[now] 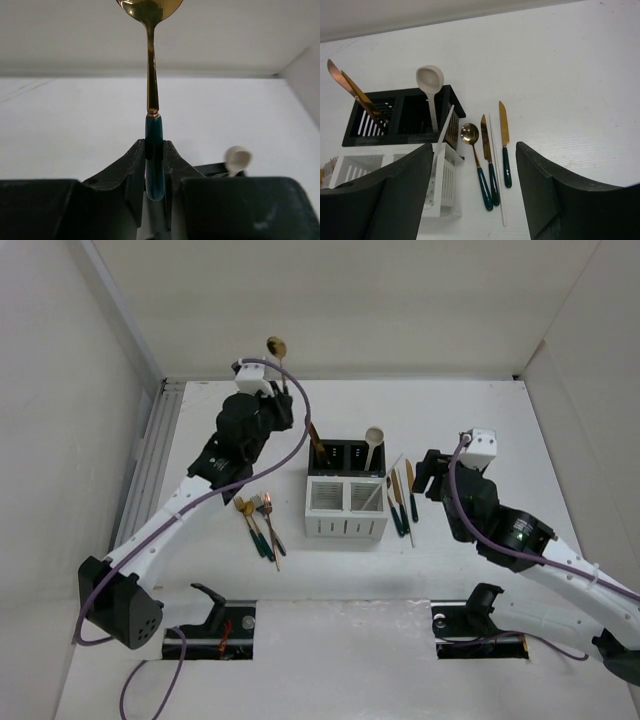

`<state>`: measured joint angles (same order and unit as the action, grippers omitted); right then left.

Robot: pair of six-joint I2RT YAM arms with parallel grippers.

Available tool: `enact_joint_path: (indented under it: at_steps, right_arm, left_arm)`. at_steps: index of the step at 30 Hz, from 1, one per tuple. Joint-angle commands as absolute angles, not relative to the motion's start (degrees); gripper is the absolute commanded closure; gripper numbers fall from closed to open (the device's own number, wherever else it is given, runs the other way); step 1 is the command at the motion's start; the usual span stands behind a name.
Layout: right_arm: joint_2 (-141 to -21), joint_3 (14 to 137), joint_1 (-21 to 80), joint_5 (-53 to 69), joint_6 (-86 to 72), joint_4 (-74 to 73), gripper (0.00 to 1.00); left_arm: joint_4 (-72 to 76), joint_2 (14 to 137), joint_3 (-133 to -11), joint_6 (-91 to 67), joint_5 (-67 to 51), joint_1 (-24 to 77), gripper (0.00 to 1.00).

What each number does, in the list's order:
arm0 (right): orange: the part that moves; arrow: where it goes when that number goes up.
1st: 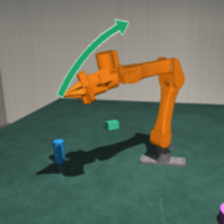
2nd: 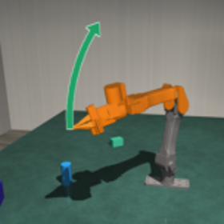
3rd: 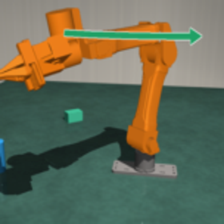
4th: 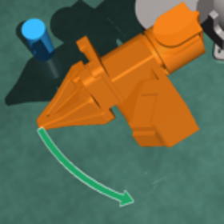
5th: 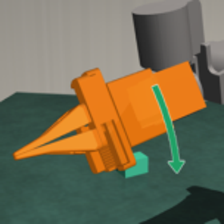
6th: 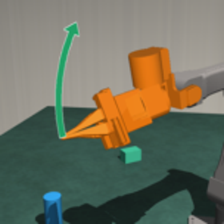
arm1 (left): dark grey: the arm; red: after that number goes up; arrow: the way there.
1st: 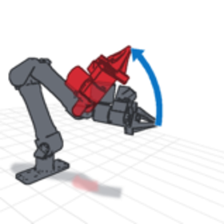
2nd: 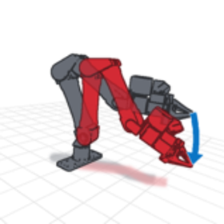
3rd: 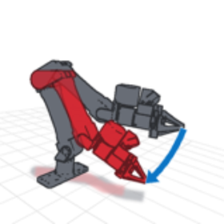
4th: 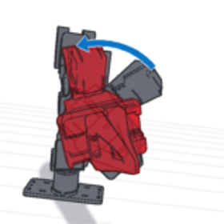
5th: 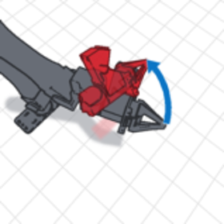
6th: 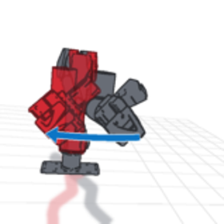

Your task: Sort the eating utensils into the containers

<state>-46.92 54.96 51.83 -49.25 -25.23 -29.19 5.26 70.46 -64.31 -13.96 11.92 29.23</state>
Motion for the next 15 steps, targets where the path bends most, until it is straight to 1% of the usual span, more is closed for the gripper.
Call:
enact_joint_path:
  at_steps: [1,4,5,8,15]
  right_arm:
    - [-46.7,53.5,52.0,-51.8,-23.6,-25.8,0.28]
    - [-46.7,52.3,52.0,-51.8,-23.6,-25.8,0.28]
    - [-46.7,52.3,52.0,-51.8,-23.6,-25.8,0.28]
    - [-46.7,52.3,52.0,-51.8,-24.3,-27.1,0.28]
    - [-45.6,52.8,52.0,-52.8,-27.3,-32.4,0.28]
  left_arm:
    - [20.9,74.4,-65.8,-14.5,3.0,33.4,1.00]
    - [27.0,77.3,-64.6,-16.4,1.4,36.6,1.00]
    - [30.8,79.4,-64.6,-16.4,3.8,39.5,1.00]
    - [32.9,84.8,-65.6,-15.9,7.6,43.9,1.00]
    - [37.5,90.2,-63.0,-17.0,10.6,46.8,1.00]
